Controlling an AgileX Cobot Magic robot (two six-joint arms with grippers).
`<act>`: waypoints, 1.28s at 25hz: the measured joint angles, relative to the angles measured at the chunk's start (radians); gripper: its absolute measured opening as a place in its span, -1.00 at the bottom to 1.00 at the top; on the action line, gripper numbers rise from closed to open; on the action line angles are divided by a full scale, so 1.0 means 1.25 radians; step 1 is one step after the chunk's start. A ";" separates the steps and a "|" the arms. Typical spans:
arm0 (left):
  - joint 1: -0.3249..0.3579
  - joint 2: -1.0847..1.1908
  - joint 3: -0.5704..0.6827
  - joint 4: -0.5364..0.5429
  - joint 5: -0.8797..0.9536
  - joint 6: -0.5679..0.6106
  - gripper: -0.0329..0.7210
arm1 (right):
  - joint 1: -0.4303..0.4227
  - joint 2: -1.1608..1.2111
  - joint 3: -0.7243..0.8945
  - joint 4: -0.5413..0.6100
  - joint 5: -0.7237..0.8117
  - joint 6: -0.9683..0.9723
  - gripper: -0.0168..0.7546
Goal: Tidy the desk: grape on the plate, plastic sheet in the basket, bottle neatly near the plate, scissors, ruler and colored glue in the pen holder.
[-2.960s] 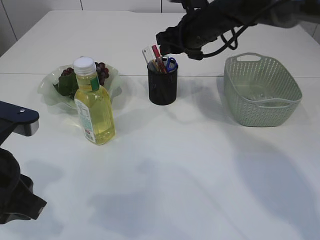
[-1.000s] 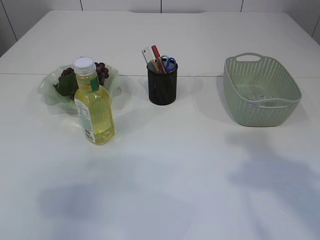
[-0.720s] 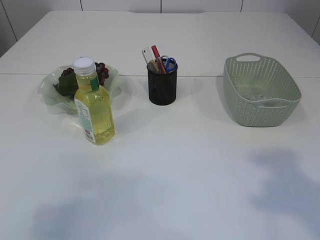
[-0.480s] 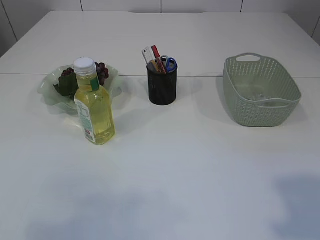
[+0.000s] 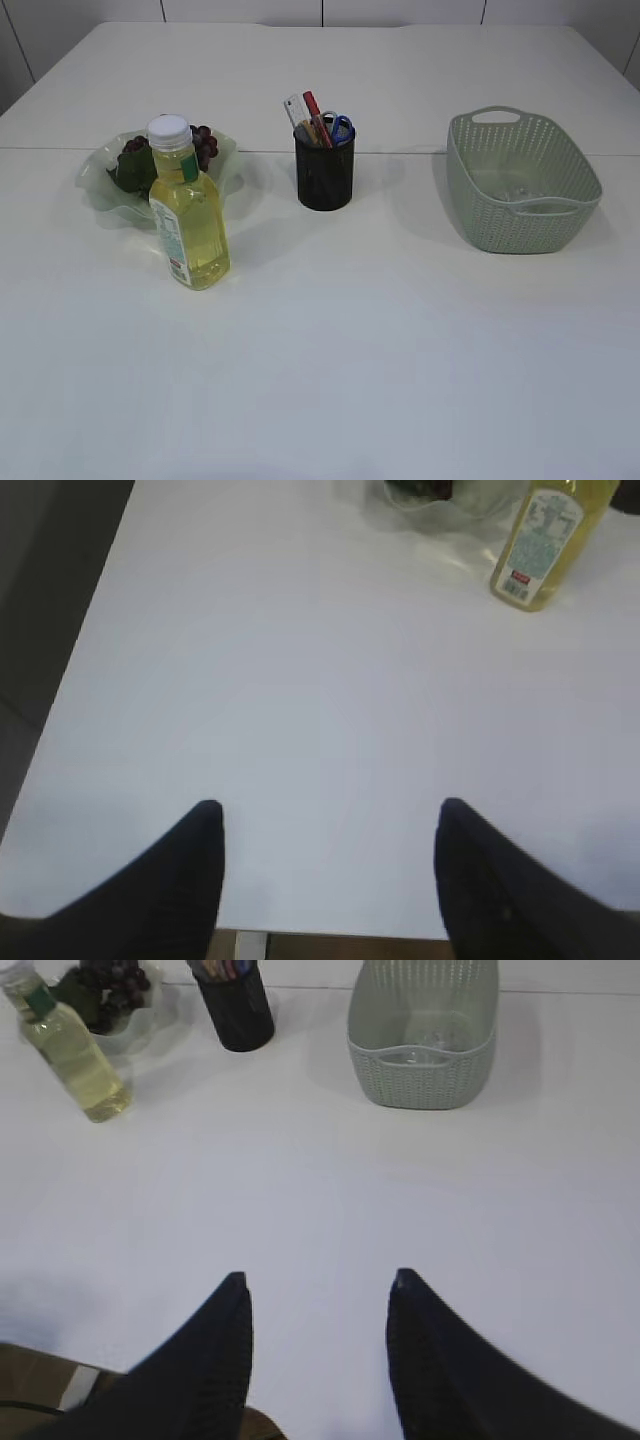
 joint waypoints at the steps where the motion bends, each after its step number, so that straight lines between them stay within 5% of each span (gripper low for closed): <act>1: 0.000 -0.017 0.000 -0.005 0.000 0.001 0.36 | 0.000 -0.023 0.008 0.011 0.000 0.000 -0.01; 12: 0.000 -0.151 0.030 -0.100 0.003 0.043 0.36 | 0.000 -0.168 0.079 0.038 0.004 -0.022 -0.01; 32: 0.000 -0.170 0.139 -0.129 -0.132 0.098 0.31 | 0.000 -0.172 0.268 0.030 -0.086 -0.169 -0.01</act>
